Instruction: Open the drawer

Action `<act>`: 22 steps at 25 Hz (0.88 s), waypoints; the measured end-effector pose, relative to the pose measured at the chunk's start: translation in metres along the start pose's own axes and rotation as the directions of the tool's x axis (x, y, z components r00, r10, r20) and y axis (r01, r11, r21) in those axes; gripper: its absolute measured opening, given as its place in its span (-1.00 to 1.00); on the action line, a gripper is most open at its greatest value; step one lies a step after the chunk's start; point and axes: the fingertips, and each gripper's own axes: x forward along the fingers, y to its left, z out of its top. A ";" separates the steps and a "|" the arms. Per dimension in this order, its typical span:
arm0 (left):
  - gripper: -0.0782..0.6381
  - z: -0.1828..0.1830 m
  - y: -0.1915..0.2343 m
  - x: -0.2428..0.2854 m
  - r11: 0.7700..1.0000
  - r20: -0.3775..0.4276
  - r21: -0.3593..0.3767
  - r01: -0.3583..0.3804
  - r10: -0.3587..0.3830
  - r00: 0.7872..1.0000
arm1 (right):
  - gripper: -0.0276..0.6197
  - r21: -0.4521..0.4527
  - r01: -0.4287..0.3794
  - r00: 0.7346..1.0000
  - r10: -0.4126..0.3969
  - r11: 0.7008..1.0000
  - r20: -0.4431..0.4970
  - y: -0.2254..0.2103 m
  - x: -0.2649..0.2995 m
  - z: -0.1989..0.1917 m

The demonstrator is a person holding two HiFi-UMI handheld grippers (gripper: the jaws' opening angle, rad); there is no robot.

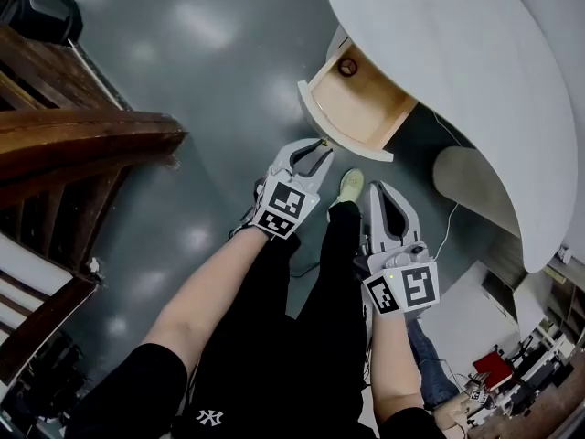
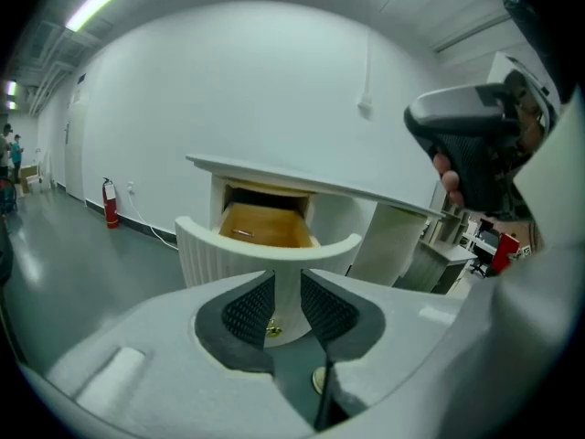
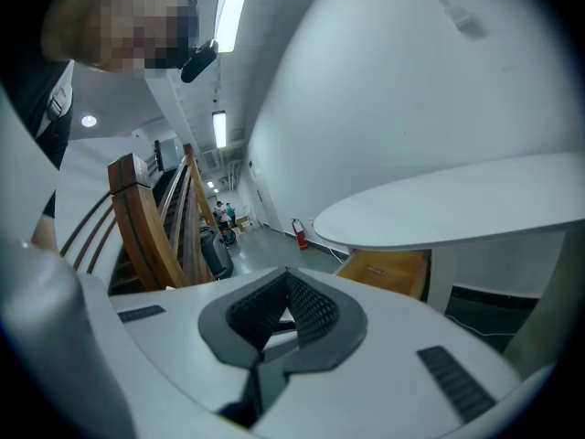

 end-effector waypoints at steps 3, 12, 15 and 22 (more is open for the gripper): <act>-0.57 0.034 -0.011 -0.027 1.000 0.020 -0.010 0.021 -0.021 1.000 | -0.87 -0.010 -0.003 1.000 0.003 1.000 0.004 0.009 -0.007 0.021; -0.63 0.129 -0.042 -0.096 0.999 0.087 0.025 0.036 -0.038 0.995 | -0.87 -0.054 -0.014 0.998 0.017 0.998 0.062 0.035 -0.030 0.089; -0.67 0.158 -0.051 -0.115 0.999 0.116 0.021 0.036 -0.038 0.992 | -0.87 -0.072 -0.018 0.997 0.023 0.997 0.070 0.045 -0.036 0.107; -0.74 0.226 -0.074 -0.155 0.999 0.200 0.019 0.039 -0.042 0.979 | -0.87 -0.111 -0.020 0.993 0.032 0.994 0.114 0.066 -0.053 0.151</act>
